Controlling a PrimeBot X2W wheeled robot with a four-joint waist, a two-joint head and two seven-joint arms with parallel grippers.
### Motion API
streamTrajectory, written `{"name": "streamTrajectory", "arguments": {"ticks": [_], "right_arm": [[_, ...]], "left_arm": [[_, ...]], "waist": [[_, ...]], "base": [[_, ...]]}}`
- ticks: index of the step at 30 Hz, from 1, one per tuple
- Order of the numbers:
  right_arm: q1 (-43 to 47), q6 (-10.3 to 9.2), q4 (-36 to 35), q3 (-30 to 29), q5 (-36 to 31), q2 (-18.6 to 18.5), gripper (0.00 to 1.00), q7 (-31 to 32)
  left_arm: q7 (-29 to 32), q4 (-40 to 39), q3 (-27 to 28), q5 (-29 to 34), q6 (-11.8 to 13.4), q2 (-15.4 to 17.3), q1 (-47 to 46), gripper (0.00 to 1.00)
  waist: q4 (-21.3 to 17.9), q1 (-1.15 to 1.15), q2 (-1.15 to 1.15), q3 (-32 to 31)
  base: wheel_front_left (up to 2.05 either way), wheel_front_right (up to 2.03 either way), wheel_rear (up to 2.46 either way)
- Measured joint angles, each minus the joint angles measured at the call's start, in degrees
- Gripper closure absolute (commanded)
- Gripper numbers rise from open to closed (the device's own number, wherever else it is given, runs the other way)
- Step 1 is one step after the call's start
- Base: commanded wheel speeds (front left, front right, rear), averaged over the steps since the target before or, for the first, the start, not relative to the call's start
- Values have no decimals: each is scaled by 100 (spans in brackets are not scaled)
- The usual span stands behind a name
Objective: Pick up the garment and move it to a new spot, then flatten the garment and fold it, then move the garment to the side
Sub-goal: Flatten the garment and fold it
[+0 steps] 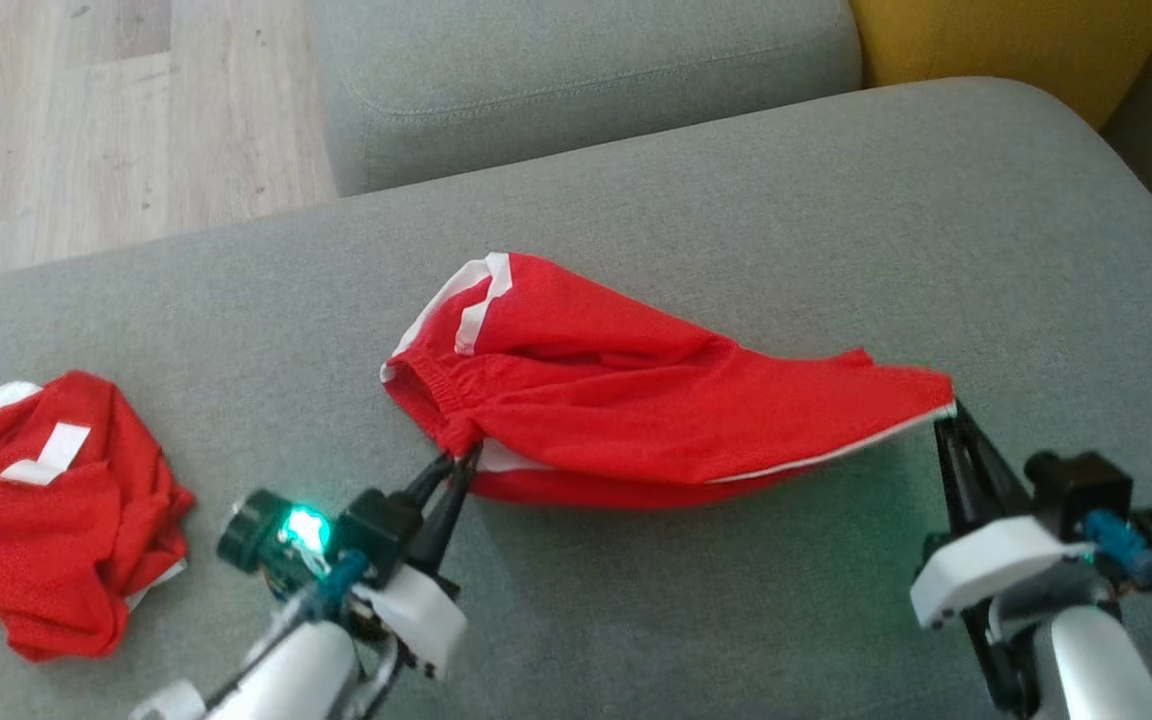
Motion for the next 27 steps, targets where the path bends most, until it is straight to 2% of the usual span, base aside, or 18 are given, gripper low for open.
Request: {"name": "streamTrajectory", "arguments": {"ticks": [7, 13, 19, 27], "right_arm": [[-644, 0, -463, 110, 227, -94, 100, 353], [-1813, 0, -701, 256, 499, -456, 100, 569], [-2594, 0, -862, 212, 605, -545, 100, 689], [-2701, 0, -923, 302, 603, -595, 100, 876]], "left_arm": [[366, -459, -26, 123, -311, 337, -828, 100], [769, -768, 68, 127, -600, 538, -2052, 100], [1058, -743, 105, -60, -715, 644, -3109, 100], [1306, -533, -240, -446, -801, 865, -3774, 100]], "waist": [[45, 0, 0, -78], [115, 0, 0, -137], [141, 0, 0, -226], [97, 1, 0, -361]], "base": [[0, 0, 0], [0, 0, 0], [0, 0, 0], [0, 0, 0]]}}
